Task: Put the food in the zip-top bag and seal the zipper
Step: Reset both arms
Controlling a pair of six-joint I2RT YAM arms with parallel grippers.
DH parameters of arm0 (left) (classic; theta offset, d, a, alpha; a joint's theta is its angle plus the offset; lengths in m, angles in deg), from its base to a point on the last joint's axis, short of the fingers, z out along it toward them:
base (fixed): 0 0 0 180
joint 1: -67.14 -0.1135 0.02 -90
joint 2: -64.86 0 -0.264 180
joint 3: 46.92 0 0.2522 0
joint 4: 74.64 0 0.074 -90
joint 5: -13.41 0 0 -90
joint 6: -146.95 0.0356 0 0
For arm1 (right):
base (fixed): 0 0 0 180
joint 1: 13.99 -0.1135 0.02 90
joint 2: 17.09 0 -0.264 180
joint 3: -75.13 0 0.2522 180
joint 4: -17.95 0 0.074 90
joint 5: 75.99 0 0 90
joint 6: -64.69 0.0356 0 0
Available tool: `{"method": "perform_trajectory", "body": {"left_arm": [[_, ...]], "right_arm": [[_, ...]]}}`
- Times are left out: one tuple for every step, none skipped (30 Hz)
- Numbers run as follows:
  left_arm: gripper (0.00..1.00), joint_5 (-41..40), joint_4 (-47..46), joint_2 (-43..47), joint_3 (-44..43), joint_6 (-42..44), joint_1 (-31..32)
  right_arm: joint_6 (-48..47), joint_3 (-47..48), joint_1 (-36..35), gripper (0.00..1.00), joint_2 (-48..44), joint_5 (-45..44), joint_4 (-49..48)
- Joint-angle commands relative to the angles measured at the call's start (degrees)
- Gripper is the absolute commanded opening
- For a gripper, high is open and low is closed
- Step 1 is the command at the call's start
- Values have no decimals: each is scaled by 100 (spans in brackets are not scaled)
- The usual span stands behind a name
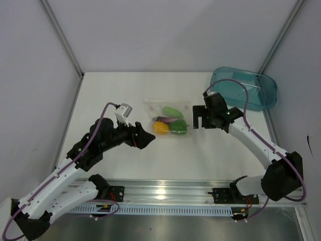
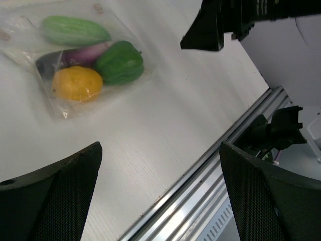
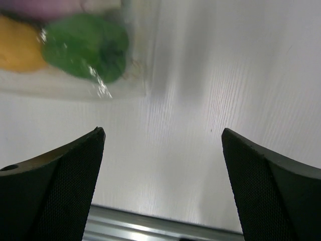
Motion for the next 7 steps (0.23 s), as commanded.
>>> {"method": "perform_trajectory", "body": {"left_arm": [[99, 263, -436, -71, 170, -534, -31], [99, 280, -515, -89, 240, -605, -31], [99, 368, -577, -89, 301, -693, -22], [100, 421, -647, -72, 476, -850, -31], [99, 482, -848, -54, 565, -930, -31], [100, 605, -954, -36, 635, -1035, -31], [99, 675, -1086, 33, 905, -1237, -31]], "right_arm": [[453, -615, -79, 99, -732, 129, -160], [506, -938, -97, 99, -855, 234, -195], [532, -1081, -123, 100, -1100, 331, -274], [568, -1230, -149, 99, -1250, 427, -318], [603, -1545, -184, 99, -1399, 489, -397], [647, -1678, -185, 99, -1740, 568, -555], [690, -1775, -185, 100, -1909, 725, -626]]}}
